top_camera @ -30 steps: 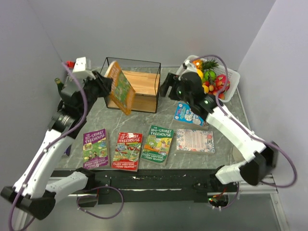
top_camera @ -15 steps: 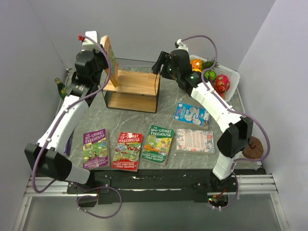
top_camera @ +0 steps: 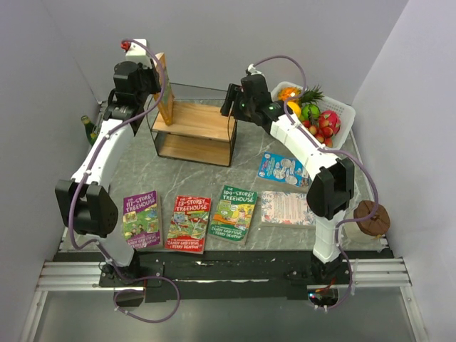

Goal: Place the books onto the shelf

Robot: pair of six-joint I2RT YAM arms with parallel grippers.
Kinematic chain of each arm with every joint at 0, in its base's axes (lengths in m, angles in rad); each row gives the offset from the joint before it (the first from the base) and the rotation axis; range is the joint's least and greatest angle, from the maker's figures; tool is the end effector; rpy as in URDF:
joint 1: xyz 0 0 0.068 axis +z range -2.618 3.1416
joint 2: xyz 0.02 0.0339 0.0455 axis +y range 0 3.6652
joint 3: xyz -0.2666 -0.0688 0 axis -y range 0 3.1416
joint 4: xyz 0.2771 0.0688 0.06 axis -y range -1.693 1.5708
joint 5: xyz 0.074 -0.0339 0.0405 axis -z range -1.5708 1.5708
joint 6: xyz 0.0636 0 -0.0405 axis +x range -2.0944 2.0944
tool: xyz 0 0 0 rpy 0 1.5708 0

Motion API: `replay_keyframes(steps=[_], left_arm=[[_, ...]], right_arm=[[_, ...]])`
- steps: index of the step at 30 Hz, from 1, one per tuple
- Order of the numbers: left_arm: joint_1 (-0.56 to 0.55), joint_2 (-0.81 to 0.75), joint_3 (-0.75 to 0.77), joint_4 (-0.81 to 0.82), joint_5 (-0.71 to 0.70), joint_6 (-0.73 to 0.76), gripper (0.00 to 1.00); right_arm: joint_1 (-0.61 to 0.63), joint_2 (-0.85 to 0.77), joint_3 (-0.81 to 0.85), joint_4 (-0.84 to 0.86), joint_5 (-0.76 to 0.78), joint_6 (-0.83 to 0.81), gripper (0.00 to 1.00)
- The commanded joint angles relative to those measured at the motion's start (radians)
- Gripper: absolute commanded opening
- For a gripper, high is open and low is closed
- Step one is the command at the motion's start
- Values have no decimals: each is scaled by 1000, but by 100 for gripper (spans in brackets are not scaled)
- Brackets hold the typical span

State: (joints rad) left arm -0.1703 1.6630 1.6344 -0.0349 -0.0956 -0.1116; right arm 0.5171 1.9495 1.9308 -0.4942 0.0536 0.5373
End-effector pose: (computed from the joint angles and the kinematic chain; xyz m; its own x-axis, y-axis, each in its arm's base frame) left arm 0.4547 -0.0720 0.4223 -0.0705 -0.1004 -0.9925 0.0674 0.9922 -0.1051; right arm 0.4507 0.2524 0.3485 -0.5983 0.2477 -0.7620 -0.1709 0.8897 0.4234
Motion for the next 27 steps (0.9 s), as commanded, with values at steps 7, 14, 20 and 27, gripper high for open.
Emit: replay_keyframes(steps=[7,14,20,27], left_arm=[[18,60,157,38,115,56,9],[18,41,110,29,164,40,14],[18,-11,71,61,203,44,11],[18,-83,27,66,255,35,8]], right_arm=[[-25,2,37,22,-35,-7,67],[-26,14,46,-3,-31,-8,34],[-25,3,53,-43,-12,-29,20],[-28,-11,77,-125,-18,-79,9]])
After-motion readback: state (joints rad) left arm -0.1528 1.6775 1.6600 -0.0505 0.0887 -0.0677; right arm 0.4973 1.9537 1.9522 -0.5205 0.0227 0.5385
